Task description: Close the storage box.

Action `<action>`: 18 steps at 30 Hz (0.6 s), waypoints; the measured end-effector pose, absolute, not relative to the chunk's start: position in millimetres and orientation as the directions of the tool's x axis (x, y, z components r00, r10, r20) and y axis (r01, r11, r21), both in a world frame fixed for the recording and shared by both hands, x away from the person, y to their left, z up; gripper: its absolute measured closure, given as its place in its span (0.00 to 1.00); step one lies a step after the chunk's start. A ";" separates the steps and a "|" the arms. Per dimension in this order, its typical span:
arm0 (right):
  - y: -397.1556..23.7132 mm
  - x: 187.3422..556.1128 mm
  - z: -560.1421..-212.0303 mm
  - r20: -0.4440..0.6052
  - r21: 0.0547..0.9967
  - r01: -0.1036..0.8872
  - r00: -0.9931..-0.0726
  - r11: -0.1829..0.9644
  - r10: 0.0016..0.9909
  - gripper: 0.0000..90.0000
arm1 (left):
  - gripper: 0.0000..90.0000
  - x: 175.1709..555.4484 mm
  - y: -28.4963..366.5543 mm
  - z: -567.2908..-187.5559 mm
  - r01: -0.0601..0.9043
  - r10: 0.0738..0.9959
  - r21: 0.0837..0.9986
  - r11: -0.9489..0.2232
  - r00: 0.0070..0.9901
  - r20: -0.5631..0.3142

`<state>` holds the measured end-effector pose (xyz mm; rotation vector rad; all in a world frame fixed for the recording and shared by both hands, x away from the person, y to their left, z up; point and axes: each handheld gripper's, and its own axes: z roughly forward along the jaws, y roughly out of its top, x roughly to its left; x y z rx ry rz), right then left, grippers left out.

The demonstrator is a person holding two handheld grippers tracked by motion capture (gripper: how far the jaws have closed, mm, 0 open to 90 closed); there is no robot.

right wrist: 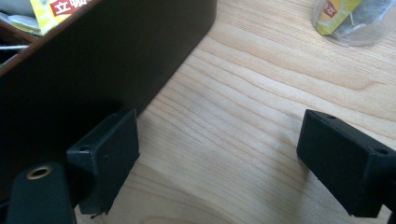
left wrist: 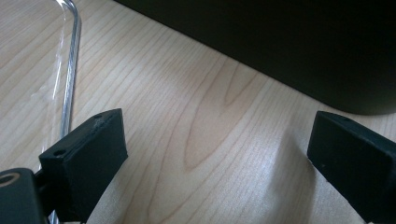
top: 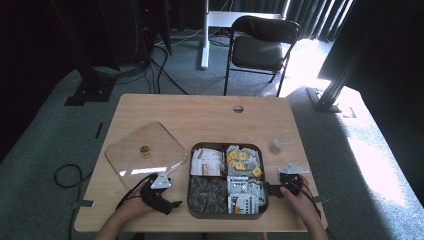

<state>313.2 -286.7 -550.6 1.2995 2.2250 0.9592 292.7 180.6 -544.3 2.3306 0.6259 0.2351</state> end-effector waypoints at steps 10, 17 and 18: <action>-286.8 312.9 -550.7 0.008 0.724 0.602 -0.496 0.337 0.868 0.14 | 0.05 294.8 183.3 -539.7 0.400 0.526 0.681 -0.614 0.850 -0.025; -287.0 312.8 -550.7 0.008 0.724 0.600 -0.499 0.339 0.867 0.14 | 0.05 298.0 190.4 -532.8 0.420 0.552 0.691 -0.589 0.833 -0.035; -287.0 312.8 -550.7 0.008 0.724 0.601 -0.499 0.339 0.867 0.14 | 0.05 298.0 191.6 -531.7 0.420 0.555 0.693 -0.585 0.831 -0.035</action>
